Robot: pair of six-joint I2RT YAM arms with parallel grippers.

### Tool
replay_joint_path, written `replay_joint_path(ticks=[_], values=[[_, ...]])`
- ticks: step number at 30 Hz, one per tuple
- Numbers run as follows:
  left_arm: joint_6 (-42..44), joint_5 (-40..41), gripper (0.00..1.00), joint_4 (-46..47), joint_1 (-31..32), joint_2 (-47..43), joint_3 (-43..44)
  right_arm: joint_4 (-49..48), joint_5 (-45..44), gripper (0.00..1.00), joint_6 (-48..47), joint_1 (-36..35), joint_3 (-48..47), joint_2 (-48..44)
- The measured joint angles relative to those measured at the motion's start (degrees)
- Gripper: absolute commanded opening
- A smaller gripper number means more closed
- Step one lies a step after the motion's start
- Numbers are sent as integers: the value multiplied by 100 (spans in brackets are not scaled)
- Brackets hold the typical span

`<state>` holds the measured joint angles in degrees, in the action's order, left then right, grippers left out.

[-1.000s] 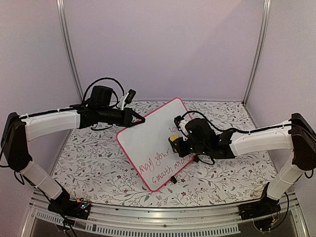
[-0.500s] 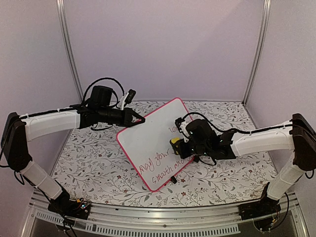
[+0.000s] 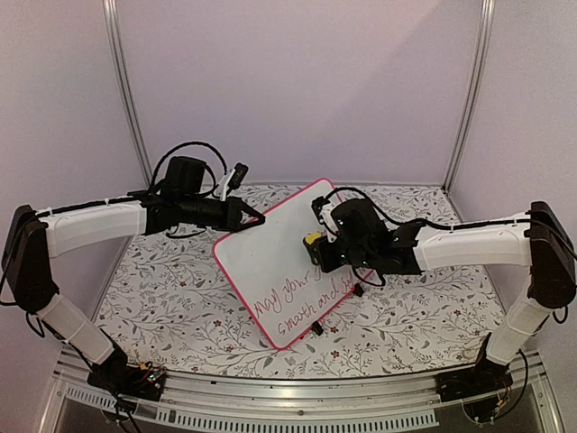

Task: Erase the whiteboard
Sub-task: Erase the whiteboard at the center of the board.

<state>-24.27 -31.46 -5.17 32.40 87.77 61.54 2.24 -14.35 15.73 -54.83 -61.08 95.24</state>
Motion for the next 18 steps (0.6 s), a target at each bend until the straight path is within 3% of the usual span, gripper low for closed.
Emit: replay_joint_path(ticks=[18], values=[[7, -28, 0, 20, 0, 2, 2, -177, 22, 26, -131, 247, -260, 85]])
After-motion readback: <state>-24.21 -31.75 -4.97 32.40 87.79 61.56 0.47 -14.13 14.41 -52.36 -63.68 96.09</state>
